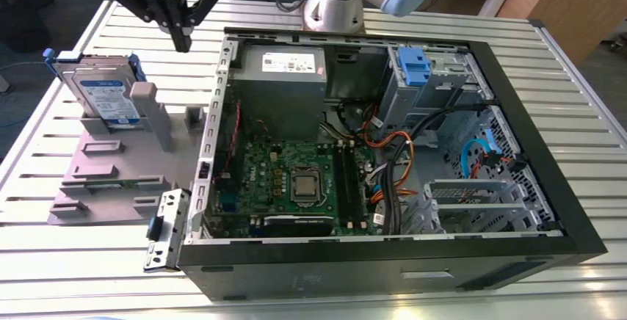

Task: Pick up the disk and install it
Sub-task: 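Reach for the disk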

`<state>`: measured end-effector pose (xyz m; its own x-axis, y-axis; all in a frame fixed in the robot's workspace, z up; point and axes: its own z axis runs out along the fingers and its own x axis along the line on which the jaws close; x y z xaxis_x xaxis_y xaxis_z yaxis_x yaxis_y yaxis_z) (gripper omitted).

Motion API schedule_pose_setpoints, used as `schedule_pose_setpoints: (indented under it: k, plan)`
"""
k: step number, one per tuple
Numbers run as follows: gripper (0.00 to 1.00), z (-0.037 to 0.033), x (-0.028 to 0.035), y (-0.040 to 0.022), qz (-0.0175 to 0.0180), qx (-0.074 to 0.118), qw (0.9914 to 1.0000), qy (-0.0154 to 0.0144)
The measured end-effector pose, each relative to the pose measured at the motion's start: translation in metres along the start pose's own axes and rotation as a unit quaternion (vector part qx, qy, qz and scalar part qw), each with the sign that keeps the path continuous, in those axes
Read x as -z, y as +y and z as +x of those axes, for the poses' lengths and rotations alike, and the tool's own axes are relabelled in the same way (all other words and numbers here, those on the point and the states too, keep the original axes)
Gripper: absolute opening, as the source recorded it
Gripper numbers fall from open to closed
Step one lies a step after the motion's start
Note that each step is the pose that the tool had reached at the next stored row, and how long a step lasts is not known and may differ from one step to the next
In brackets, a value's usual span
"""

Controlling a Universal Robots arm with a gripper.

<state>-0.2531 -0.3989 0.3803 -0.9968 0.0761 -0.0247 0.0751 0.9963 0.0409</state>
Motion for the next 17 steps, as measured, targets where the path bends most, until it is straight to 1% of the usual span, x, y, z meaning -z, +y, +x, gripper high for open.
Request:
schedule_pose_setpoints:
  k: [17]
  plan:
    - [0.11, 0.0032, 0.0, -0.0002, 0.0, 0.0, 1.0, 0.0]
